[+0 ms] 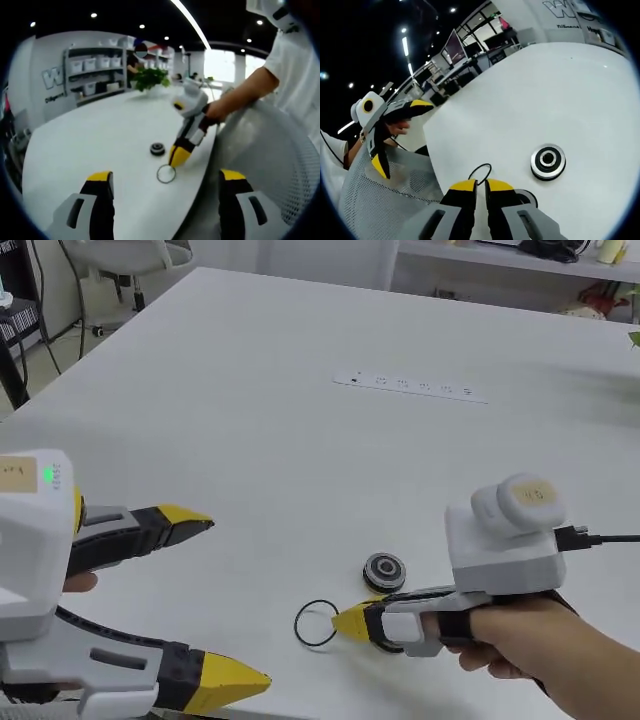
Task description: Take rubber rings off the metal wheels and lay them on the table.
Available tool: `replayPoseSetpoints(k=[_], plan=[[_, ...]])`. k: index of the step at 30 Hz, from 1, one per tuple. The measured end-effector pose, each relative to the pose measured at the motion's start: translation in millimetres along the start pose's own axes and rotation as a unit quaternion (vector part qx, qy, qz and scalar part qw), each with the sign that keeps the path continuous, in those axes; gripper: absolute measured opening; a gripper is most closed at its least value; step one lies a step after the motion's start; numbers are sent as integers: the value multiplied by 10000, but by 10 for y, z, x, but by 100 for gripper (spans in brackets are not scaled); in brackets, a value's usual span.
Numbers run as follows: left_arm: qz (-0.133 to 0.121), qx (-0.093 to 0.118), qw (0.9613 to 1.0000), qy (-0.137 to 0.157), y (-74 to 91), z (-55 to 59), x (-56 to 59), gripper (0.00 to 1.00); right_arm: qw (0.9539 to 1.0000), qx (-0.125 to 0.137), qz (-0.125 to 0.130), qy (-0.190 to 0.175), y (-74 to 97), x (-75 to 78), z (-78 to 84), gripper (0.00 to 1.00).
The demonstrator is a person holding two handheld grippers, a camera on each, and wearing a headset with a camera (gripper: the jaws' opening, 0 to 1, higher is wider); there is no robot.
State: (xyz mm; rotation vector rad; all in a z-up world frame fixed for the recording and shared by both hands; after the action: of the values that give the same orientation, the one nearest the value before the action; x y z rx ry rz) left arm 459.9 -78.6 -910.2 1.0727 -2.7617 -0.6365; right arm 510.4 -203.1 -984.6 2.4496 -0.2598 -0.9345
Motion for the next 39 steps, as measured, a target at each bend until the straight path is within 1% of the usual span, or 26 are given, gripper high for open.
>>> replayPoseSetpoints(k=[1, 4, 8, 14, 18, 19, 23, 27, 29, 31, 34, 36, 39], plan=[[-1, -1, 10000, -4, 0, 0, 0, 88, 10000, -8, 3, 19, 1, -2, 0, 5], [-17, -3, 10000, 19, 0, 0, -5, 87, 9993, -63, 130, 349, 16, 7, -27, 9], [-50, 21, 10000, 63, 0, -3, -19, 87, 9981, -129, 185, 572, 31, 5, -37, 11], [-40, -7, 10000, 56, -4, 6, -17, 86, 9964, -182, 241, 788, 49, 12, -51, 16], [-49, -5, 10000, 54, -1, 7, -18, 86, 9936, -241, 323, 1054, 62, 15, -62, 19], [-56, -3, 10000, 49, 0, 7, -19, 86, 9935, -226, 326, 1065, 66, 15, -69, 20], [-57, 0, 10000, 51, 2, 8, -18, 86, 9940, -92, 308, 1041, 118, 10, -120, 20], [-47, -16, 10000, 43, 1, 14, -14, 86, 9932, 32, 320, 1115, 175, 3, -172, 22], [-49, -16, 10000, 36, 1, 14, -14, 86, 9929, 144, 296, 1142, 211, -13, -216, 23], [-45, -14, 10000, 33, 2, 14, -12, 86, 9920, 264, 271, 1203, 253, -34, -266, 24], [-13, -41, 10000, 12, 0, 20, 0, 86, 9893, 417, 230, 1383, 333, -69, -341, 26], [8, -44, 10000, 5, -1, 20, 7, 86, 9884, 461, 240, 1424, 379, -74, -366, 27], [37, -9, 10000, 15, 3, 7, 18, 85, 9865, 577, 330, 1495, 489, -52, -409, 26]])
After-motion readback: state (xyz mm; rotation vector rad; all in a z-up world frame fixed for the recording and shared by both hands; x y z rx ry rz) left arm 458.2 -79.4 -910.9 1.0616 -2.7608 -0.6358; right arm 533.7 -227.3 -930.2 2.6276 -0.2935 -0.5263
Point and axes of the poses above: the centre of the closed fingertips' face, and the gripper's own axes: y roughly backward along the fingers, x roughly to its right, z roughly out of its underside, the point moved 4 cm from there along y, roughly backward along the fingers, and after that the axes turned 8 degrees about -z, right-handed, at the moved point
